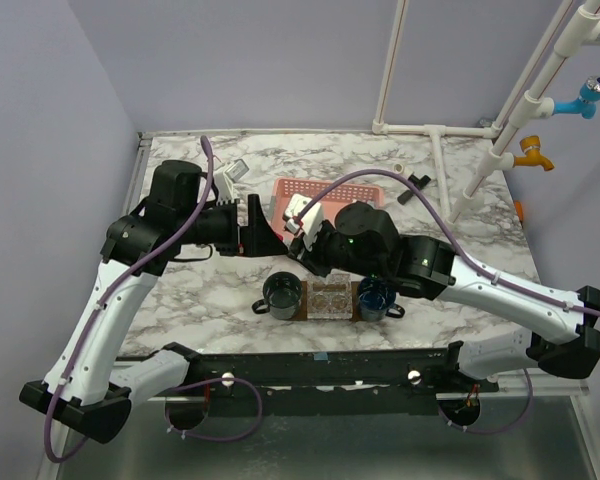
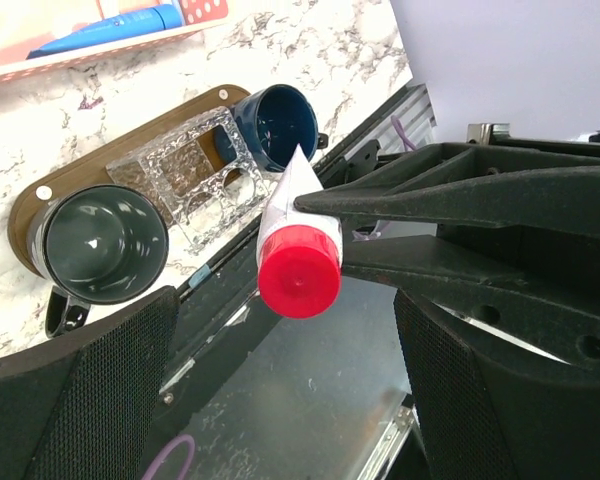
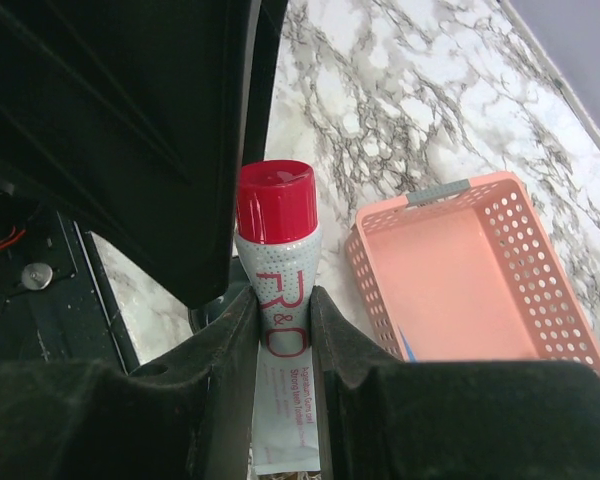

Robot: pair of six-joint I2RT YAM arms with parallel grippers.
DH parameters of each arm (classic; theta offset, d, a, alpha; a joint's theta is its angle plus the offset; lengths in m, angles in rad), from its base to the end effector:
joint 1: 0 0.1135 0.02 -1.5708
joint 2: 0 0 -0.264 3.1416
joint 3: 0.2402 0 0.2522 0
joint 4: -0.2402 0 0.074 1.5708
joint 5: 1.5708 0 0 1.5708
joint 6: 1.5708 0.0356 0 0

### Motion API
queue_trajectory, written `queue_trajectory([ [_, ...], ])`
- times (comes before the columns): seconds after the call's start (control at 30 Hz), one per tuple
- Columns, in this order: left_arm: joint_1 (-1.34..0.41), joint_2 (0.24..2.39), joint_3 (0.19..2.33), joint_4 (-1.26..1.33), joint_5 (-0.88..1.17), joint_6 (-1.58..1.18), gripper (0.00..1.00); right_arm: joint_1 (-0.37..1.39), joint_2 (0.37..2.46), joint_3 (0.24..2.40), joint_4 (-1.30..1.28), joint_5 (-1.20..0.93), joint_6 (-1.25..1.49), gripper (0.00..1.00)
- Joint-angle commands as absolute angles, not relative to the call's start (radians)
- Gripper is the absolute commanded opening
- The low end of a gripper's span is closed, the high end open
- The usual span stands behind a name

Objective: Prepare toiletry sets of a toothbrush and toothpaste on the tray

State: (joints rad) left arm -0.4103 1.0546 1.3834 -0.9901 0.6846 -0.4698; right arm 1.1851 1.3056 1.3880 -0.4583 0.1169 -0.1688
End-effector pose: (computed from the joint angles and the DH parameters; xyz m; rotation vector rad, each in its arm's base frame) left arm 0.1582 -0.0934 0.4166 0.3334 2.3199 -1.2253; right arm 0.1136 0.2687 0.4081 -1.1811 1.5959 0.5553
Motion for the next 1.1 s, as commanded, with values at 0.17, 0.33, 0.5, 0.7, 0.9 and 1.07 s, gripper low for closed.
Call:
queue_trajectory([
  [0.17,-0.376,1.049,1.432,-1.006,0.740,-0.451,0.87,1.213,1.276,1.376,-0.439,0.143,-0.158,0.27],
  [0.33,-0.376,1.052,1.422,-1.000,0.748,-0.449,0.85,1.228,1.284,1.383,-0.422,0.138,-0.156,0.27],
  [0.5,-0.376,1.057,1.413,-1.001,0.755,-0.440,0.78,1.239,1.306,1.397,-0.410,0.149,-0.160,0.27],
  [0.7,-0.375,1.062,1.402,-1.010,0.752,-0.419,0.67,1.251,1.318,1.402,-0.394,0.158,-0.167,0.27],
  [0.9,-0.375,1.065,1.385,-0.993,0.779,-0.423,0.58,1.260,1.325,1.410,-0.384,0.179,-0.175,0.27],
  [1.07,-0.375,1.067,1.382,-0.996,0.787,-0.417,0.54,1.264,1.326,1.410,-0.374,0.197,-0.184,0.27],
])
